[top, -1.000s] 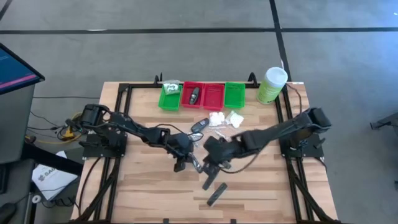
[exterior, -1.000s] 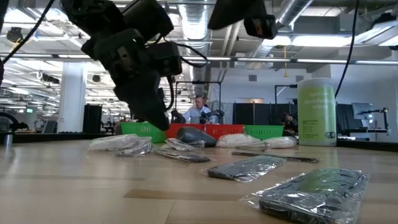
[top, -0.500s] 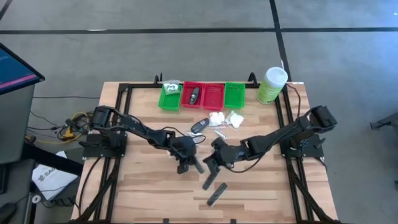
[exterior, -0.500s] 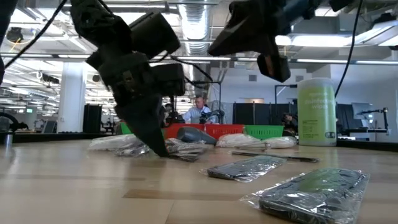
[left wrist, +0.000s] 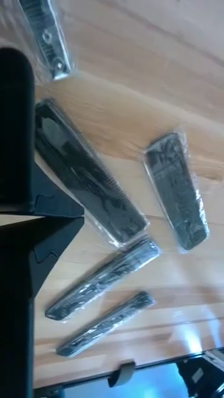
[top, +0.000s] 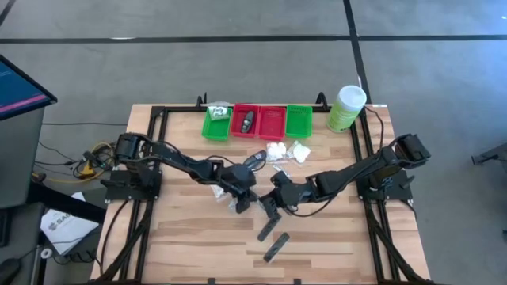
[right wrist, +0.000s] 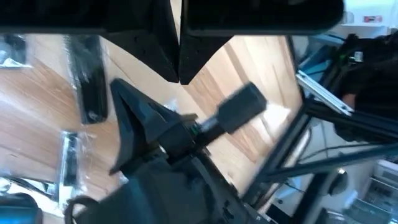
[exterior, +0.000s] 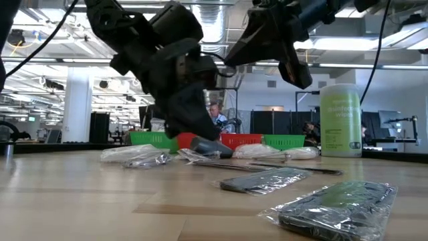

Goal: Pick & Place Travel size toiletries
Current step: Put the comb into the right red basket

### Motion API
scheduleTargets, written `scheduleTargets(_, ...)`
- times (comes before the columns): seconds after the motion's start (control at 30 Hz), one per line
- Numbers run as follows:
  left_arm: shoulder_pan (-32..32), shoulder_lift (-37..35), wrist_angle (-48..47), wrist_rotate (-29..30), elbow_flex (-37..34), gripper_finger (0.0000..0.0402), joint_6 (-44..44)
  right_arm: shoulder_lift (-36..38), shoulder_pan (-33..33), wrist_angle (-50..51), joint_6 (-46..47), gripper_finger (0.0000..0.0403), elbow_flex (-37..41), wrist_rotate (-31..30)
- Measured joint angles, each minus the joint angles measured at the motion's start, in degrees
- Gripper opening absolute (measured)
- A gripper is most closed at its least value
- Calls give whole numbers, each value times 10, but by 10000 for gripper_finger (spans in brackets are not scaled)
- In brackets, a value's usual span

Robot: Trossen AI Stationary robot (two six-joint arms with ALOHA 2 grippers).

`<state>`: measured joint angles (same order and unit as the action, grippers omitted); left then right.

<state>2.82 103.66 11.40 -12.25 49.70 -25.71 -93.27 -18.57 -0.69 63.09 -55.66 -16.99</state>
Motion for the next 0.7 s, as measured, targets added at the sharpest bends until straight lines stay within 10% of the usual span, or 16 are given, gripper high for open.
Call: scheduleTargets(0.7, -30, -1, -35, -11, -28, 2, 15, -7, -2, 111, -1, 2, 0, 104)
